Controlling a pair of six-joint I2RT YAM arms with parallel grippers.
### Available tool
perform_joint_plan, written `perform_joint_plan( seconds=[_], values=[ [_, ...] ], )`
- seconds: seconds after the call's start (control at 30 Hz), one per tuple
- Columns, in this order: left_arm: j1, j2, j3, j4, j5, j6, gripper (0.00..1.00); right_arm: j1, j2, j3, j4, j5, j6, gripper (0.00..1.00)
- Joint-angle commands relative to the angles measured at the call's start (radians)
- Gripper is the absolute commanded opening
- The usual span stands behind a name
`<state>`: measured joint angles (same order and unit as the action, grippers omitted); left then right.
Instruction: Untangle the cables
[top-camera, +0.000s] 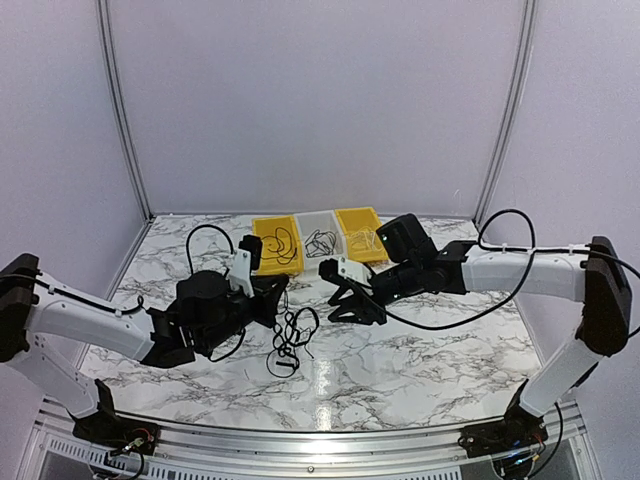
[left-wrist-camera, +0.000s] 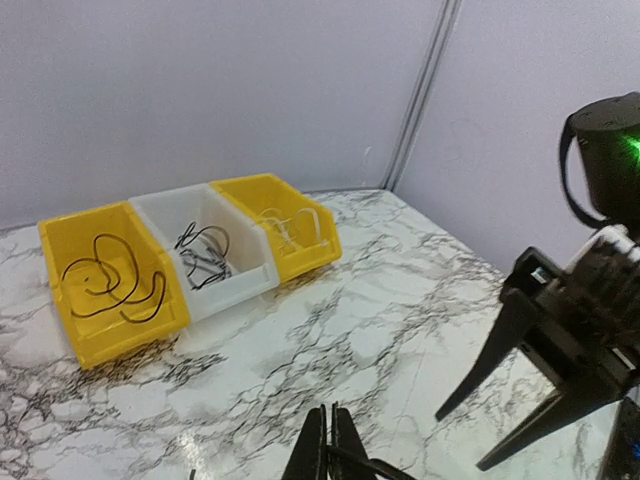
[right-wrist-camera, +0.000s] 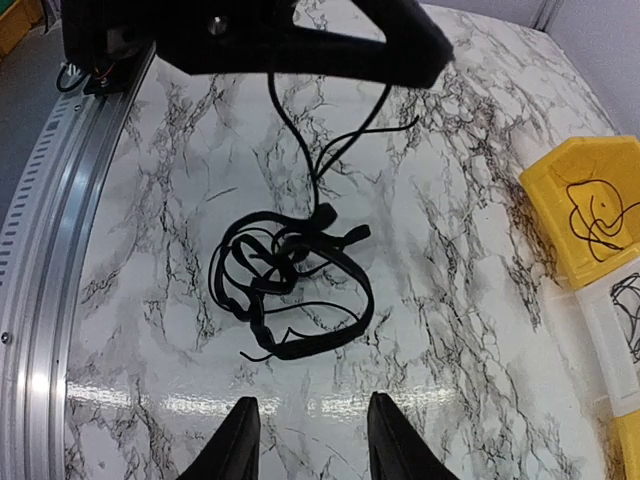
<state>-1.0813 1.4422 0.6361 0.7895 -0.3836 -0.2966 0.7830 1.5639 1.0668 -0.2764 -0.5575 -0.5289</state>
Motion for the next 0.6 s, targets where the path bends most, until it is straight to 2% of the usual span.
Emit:
perform_joint_plan(
  seconds=[0.0,0.23,0.4,0.57],
  values=[
    [-0.001,0.105,-0.049,0.001,-0.175,-0.060,0.00,0.021,0.062,0.023,0.034,0.023,-0.015,0.36],
    [0.028,0.218,-0.066,0.003,-0.185,-0.270,0.00,0.078,0.155,0.105,0.023,0.047,-0.003,0.35],
    [0.038,0.252,-0.092,0.075,-0.193,-0.316,0.00,0.135,0.271,0.176,-0.003,0.108,0.014,0.39],
    [0.056,0.297,-0.116,0.196,-0.175,-0.331,0.00,0.140,0.369,0.256,-0.021,0.214,0.085,0.42]
  ],
)
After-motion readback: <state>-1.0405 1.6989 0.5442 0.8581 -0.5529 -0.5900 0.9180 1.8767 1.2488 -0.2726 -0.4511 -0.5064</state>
